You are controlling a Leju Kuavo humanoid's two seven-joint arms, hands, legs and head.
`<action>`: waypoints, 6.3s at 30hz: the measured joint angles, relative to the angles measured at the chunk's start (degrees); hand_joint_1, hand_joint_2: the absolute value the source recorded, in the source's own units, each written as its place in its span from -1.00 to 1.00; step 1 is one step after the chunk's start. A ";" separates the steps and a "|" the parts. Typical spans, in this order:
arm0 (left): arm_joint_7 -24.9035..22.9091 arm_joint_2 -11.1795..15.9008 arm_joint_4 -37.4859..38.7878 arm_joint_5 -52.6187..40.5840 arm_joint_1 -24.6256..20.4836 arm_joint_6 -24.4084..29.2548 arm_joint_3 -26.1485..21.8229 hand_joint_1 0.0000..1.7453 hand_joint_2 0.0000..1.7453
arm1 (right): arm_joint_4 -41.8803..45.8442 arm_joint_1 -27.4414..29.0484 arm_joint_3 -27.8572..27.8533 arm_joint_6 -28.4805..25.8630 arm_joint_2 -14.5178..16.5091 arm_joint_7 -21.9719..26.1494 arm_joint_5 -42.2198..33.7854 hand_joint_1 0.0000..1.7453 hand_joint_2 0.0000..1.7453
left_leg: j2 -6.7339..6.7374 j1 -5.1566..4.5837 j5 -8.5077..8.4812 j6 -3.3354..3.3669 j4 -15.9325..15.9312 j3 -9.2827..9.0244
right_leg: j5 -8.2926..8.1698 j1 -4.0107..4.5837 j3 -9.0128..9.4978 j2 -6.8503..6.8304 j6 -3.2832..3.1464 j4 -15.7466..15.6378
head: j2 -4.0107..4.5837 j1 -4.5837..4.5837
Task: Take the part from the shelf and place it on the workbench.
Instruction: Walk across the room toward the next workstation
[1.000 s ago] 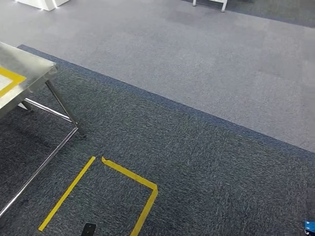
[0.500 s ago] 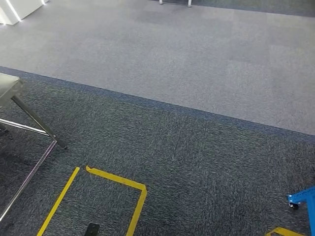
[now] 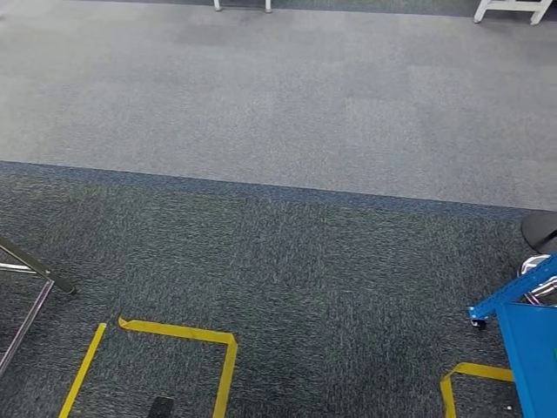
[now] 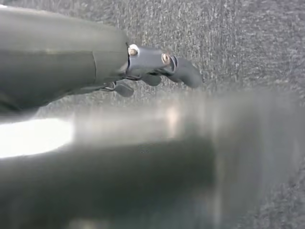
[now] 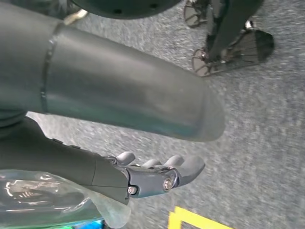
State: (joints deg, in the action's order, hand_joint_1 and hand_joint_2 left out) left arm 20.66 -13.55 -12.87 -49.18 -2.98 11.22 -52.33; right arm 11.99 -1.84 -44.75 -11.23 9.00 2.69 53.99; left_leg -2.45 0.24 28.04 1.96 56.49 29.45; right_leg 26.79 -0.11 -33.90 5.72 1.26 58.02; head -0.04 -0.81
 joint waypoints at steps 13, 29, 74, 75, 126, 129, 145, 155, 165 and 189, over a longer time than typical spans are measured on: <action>-0.03 0.44 0.00 -0.34 0.01 -1.01 0.00 -1.00 -1.00 | -0.09 -0.28 -0.01 0.33 0.02 -0.06 0.52 -1.00 -1.00 | 7.96 -0.15 0.90 -2.02 0.31 -0.67 | 0.97 -0.92 1.37 -8.88 0.72 -0.14 | 0.00 -0.05; 0.02 0.76 0.00 -0.38 0.09 -0.84 0.01 -1.00 -1.00 | -0.23 -0.31 -0.04 0.48 0.05 -0.19 0.89 -1.00 -1.00 | -1.34 -0.52 0.18 -0.34 1.17 1.02 | -0.10 -0.26 0.34 1.17 -0.47 -0.12 | 0.01 0.50; 1.44 0.65 0.01 0.14 0.07 -0.97 -0.15 -1.00 -1.00 | -0.27 -0.56 -0.62 0.60 -0.61 -2.35 1.64 -1.00 -1.00 | 7.86 -0.44 1.03 -1.62 0.57 0.01 | 1.36 -0.22 1.19 -8.69 0.31 0.08 | 0.00 0.48; 1.22 0.65 0.02 0.13 0.04 -0.95 -0.15 -1.00 -1.00 | -0.27 -0.57 -0.71 0.60 -0.61 -2.49 1.50 -1.00 -1.00 | 8.20 -0.50 1.10 -1.86 0.70 -0.04 | 1.18 -0.18 1.22 -8.23 -0.07 0.04 | 0.00 0.50; 1.39 0.57 0.02 -0.48 0.07 1.80 -0.87 -1.00 -1.00 | -0.26 -0.75 -3.11 1.04 0.11 -3.69 1.22 -1.00 -1.00 | 2.61 -0.33 -0.13 0.19 -0.72 0.07 | 6.58 -0.38 0.48 -5.23 0.99 7.72 | 0.03 -0.36; 1.06 0.54 0.02 -0.46 0.10 1.82 -0.91 -1.00 -1.00 | -0.27 -0.52 -3.11 1.16 0.11 -3.76 1.21 -1.00 -1.00 | 2.65 -0.47 0.82 0.36 -0.73 -0.75 | 8.48 -0.48 -5.42 -5.27 1.36 15.22 | 0.02 -0.45; 0.81 0.50 0.02 -0.10 0.11 1.75 -1.29 -1.00 -1.00 | -0.30 -0.02 -3.09 1.84 0.44 -3.08 1.81 -1.00 -1.00 | 2.62 -0.29 9.55 -2.76 17.06 8.31 | 4.42 -0.19 5.43 -5.48 -2.31 0.05 | 0.02 0.41; -0.38 0.38 0.11 -0.26 0.22 1.83 -1.63 -1.00 -1.00 | -0.30 -0.41 -3.28 1.85 0.85 -2.51 1.14 -1.00 -1.00 | 2.30 -0.68 -2.72 -0.37 3.30 6.86 | 10.36 0.04 7.79 -5.23 -0.03 1.81 | 0.02 0.52; -0.08 0.02 0.11 -0.33 -0.15 1.94 -1.70 -1.00 -1.00 | -0.28 -0.65 -3.91 2.00 0.90 -2.17 0.19 -1.00 -1.00 | 4.75 -1.01 0.91 -0.59 3.07 2.56 | 2.74 0.47 0.83 -8.91 -0.12 2.04 | 0.02 0.45; -0.58 0.09 0.13 -1.00 -0.32 1.69 -1.74 -1.00 -1.00 | -0.25 -1.02 -4.79 2.46 0.83 -3.14 0.64 -1.00 -1.00 | 2.27 -0.09 -0.48 -0.08 0.36 1.90 | 9.06 -0.17 -5.71 -5.12 0.97 13.66 | 0.02 0.24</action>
State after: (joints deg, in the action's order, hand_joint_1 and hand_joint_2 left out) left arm 20.08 -13.46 -12.74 -50.18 -3.29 12.92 -54.07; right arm 11.74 -2.86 -49.54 -8.77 9.84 -0.45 54.64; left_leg -0.18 0.15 27.56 1.88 56.85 31.36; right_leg 35.85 -0.28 -39.61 0.60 2.23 71.68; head -0.02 -0.57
